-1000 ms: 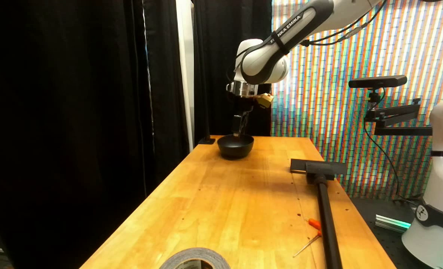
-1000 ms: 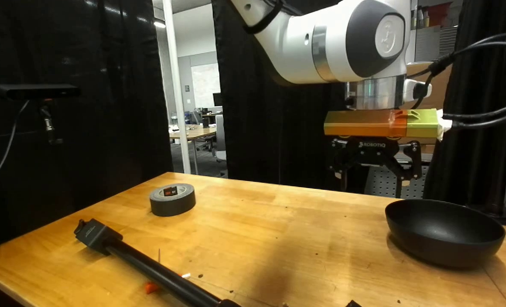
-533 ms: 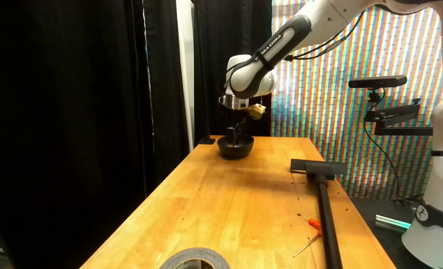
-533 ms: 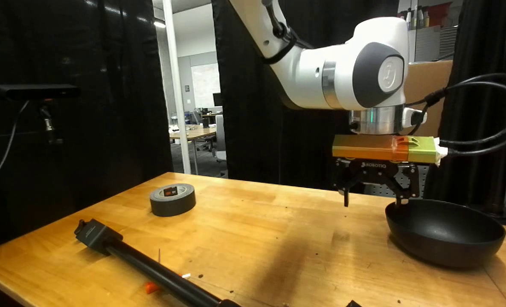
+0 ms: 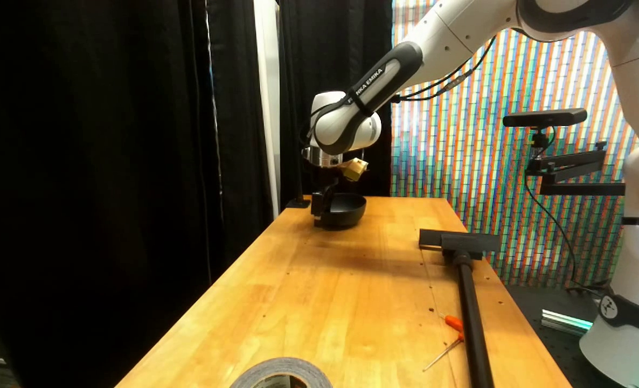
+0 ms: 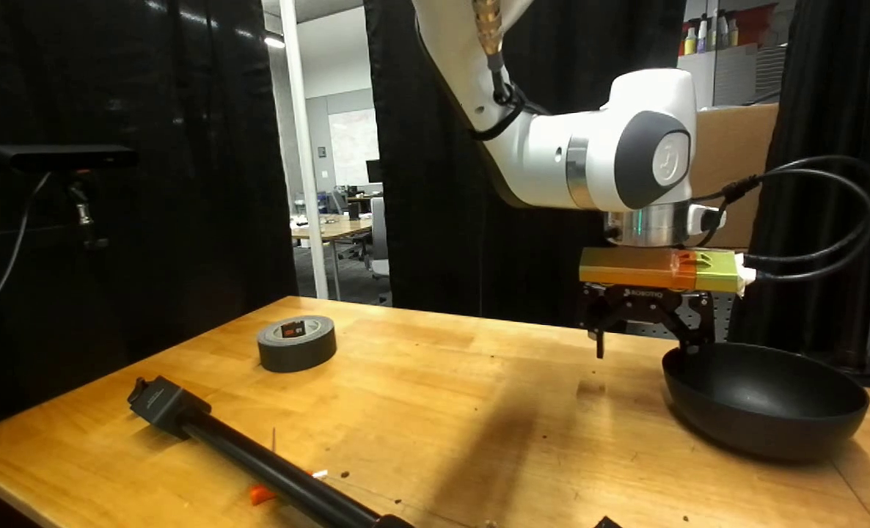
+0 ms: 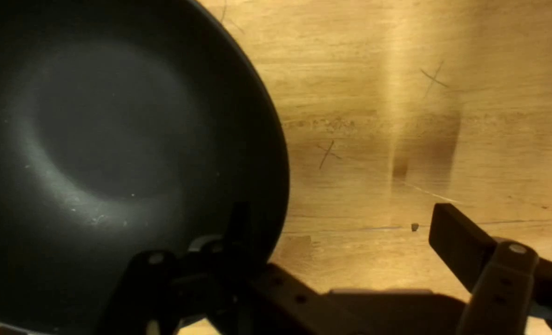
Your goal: Move the bowl to the left
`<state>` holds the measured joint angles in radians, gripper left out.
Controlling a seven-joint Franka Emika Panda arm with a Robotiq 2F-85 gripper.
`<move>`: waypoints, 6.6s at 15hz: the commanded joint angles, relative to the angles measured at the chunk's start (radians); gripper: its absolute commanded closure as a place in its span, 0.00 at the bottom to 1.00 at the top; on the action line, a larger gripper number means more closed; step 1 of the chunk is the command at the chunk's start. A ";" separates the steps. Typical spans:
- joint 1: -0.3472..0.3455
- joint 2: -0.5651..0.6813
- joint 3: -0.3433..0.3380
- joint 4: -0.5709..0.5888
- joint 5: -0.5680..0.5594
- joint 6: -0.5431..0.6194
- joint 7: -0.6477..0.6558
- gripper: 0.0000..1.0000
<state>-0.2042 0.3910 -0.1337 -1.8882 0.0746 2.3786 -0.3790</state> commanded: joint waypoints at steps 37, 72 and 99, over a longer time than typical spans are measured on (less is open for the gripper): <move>0.377 -0.252 0.122 -0.149 -0.474 -0.139 0.720 0.98; 0.440 -0.252 0.280 -0.316 -0.494 0.056 0.853 0.98; 0.454 -0.197 0.256 -0.315 -0.472 0.049 0.839 0.58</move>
<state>0.2406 0.1954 0.1310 -2.2039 -0.4017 2.4287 0.4645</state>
